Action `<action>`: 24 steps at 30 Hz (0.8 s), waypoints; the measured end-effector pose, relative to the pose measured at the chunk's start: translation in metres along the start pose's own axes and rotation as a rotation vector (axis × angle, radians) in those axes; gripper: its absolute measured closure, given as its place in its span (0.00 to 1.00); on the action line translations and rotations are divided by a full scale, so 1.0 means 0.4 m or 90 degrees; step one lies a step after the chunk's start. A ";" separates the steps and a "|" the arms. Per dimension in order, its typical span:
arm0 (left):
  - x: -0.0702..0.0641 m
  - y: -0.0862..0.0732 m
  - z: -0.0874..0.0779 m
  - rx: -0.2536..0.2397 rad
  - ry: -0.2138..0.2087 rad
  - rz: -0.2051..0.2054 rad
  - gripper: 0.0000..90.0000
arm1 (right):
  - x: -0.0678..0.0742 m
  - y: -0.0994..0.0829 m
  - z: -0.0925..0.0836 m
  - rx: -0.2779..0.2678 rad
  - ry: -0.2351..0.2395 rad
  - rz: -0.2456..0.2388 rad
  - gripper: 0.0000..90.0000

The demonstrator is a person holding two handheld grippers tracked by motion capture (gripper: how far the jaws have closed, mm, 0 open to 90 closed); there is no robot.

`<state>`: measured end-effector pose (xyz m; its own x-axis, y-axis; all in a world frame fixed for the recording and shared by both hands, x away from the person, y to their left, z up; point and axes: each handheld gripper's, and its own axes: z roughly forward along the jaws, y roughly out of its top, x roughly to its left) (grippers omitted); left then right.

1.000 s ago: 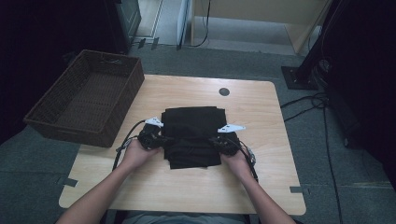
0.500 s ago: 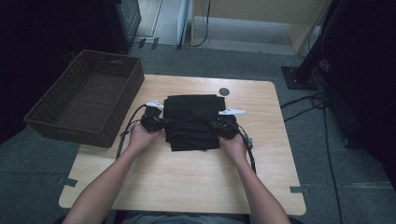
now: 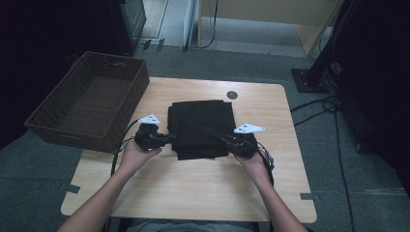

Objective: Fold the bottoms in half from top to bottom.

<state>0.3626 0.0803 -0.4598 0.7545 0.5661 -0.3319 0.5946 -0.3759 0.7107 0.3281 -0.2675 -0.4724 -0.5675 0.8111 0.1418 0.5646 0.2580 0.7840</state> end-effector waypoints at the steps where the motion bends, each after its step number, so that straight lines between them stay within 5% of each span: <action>1: -0.004 -0.003 -0.006 0.000 0.003 -0.002 0.85 | 0.003 -0.002 -0.007 -0.001 0.000 0.005 0.77; 9: 0.003 0.034 -0.060 -0.023 0.019 -0.012 0.73 | 0.019 0.044 -0.035 -0.037 -0.002 0.015 0.79; 21: 0.102 0.157 0.013 -0.001 0.046 -0.010 0.84 | -0.020 0.093 0.078 -0.006 -0.009 0.070 0.80; 24: 0.124 0.177 0.039 0.000 0.049 -0.016 0.87 | -0.023 0.101 0.100 0.004 -0.025 0.064 0.85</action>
<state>0.4464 0.0705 -0.4357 0.7152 0.6308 -0.3010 0.6135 -0.3603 0.7027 0.3802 -0.2436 -0.4663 -0.4845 0.8527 0.1952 0.6207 0.1778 0.7636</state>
